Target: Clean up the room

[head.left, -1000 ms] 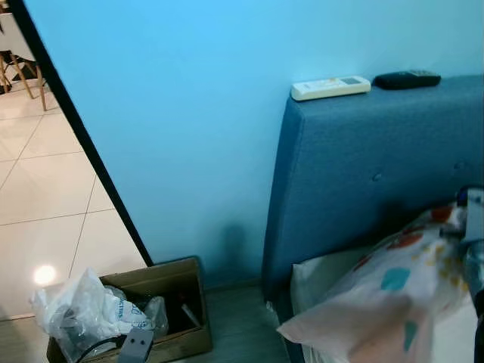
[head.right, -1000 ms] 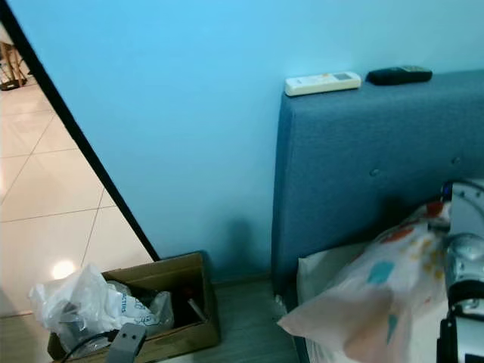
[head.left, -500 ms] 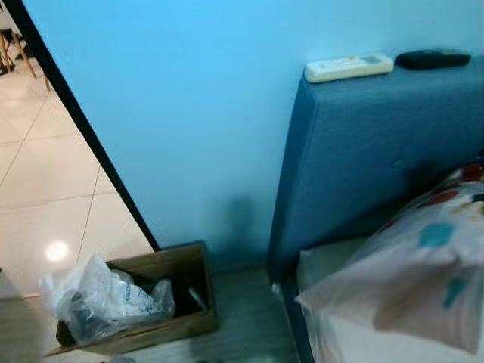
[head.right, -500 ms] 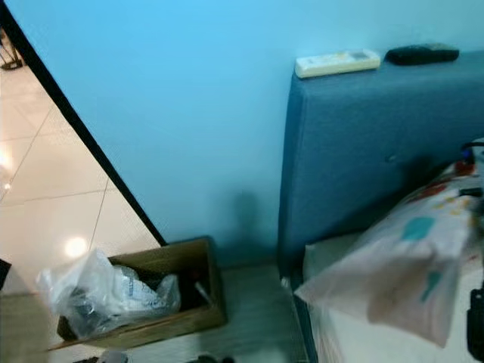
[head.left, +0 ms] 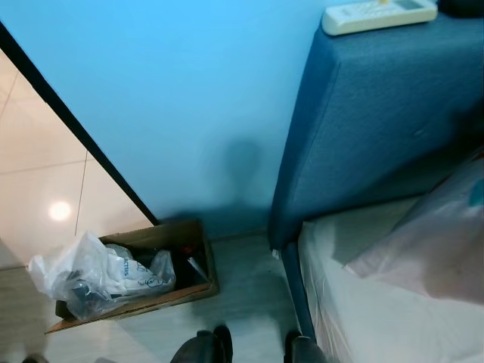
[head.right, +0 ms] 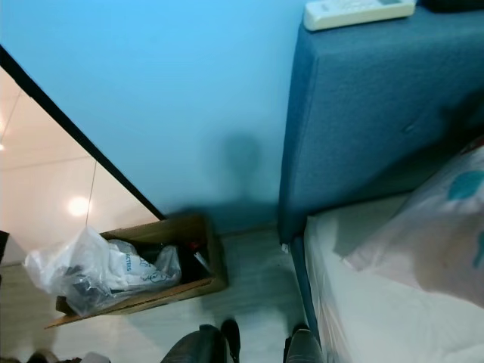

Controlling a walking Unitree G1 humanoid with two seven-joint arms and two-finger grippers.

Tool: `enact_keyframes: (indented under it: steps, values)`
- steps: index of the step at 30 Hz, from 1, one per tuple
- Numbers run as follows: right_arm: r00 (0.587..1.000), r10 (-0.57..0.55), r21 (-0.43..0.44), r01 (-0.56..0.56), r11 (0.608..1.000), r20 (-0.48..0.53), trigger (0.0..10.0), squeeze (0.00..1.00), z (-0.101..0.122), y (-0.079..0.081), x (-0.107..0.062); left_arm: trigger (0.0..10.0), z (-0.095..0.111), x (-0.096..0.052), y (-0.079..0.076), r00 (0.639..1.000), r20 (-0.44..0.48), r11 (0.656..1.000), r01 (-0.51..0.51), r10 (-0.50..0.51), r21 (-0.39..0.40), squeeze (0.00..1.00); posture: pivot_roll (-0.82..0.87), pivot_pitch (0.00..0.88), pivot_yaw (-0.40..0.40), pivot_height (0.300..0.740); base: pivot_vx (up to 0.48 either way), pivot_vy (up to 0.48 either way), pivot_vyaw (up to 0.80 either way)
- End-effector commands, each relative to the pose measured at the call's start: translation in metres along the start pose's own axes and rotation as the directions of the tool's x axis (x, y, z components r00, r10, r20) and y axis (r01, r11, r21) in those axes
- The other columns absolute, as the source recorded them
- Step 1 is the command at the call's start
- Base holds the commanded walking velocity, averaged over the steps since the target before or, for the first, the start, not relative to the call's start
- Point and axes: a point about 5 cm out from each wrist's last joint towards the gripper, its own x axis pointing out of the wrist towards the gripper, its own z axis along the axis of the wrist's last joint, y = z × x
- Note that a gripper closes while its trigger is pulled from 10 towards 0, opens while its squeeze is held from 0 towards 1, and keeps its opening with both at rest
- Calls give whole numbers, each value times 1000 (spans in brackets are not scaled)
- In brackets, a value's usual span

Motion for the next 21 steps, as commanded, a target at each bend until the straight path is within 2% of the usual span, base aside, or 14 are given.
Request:
enact_keyframes:
  steps: [1,3,4,5,6,7,10,11,13,15,19,21]
  values:
    - [1000,-24,64,24,998,-1,10000,0,-4,-4,-1,10000,-23,-12,2,998,-64,1000,-1,0,-18,0,121,475,59,740,0,0,0]
    - [1000,-13,86,15,996,-19,10000,0,-11,2,-3,10000,-25,-14,2,998,-61,1000,6,-7,-15,0,130,487,64,740,0,0,0]
    - [999,-9,125,14,992,-40,10000,0,-21,9,-6,10000,-35,-24,3,998,-61,1000,20,-20,2,0,193,544,90,740,0,0,0]
    - [998,-6,155,15,988,-57,10000,0,-29,14,-9,10000,-42,-32,4,998,-63,999,32,-31,15,0,193,544,90,740,0,0,0]
    - [998,-6,155,15,988,-57,10000,0,-29,14,-9,10000,-42,-32,4,998,-63,999,32,-31,15,0,193,544,90,740,0,0,0]
    - [997,-21,200,35,979,-71,10000,0,-35,15,-11,10000,-53,-49,8,997,-65,999,42,-40,31,0,216,573,101,740,0,0,0]
    - [997,-53,238,65,969,-60,10000,0,-30,10,-10,10000,-58,-62,16,997,-68,998,40,-37,40,0,228,603,107,740,0,0,0]
    - [997,-53,238,65,969,-60,10000,0,-30,10,-10,10000,-58,-62,16,997,-68,998,40,-37,40,0,228,603,107,740,0,0,0]
    - [995,-79,316,92,944,-55,10000,0,-26,5,-8,10000,-56,-66,17,998,-57,998,44,-41,47,0,234,615,105,740,0,0,0]
    - [994,-89,337,103,936,-56,10000,0,-25,3,-8,10000,-55,-67,17,998,-53,998,45,-42,49,0,235,616,105,740,0,0,0]
    - [991,-135,388,131,912,-18,10000,0,-14,-8,-4,10000,-41,-62,9,998,-1,996,69,-69,61,0,235,597,96,740,0,0,0]
    - [992,-123,404,113,908,-1,10000,0,-11,-8,-4,10000,-32,-59,3,996,24,994,82,-84,68,0,227,592,89,740,0,0,0]
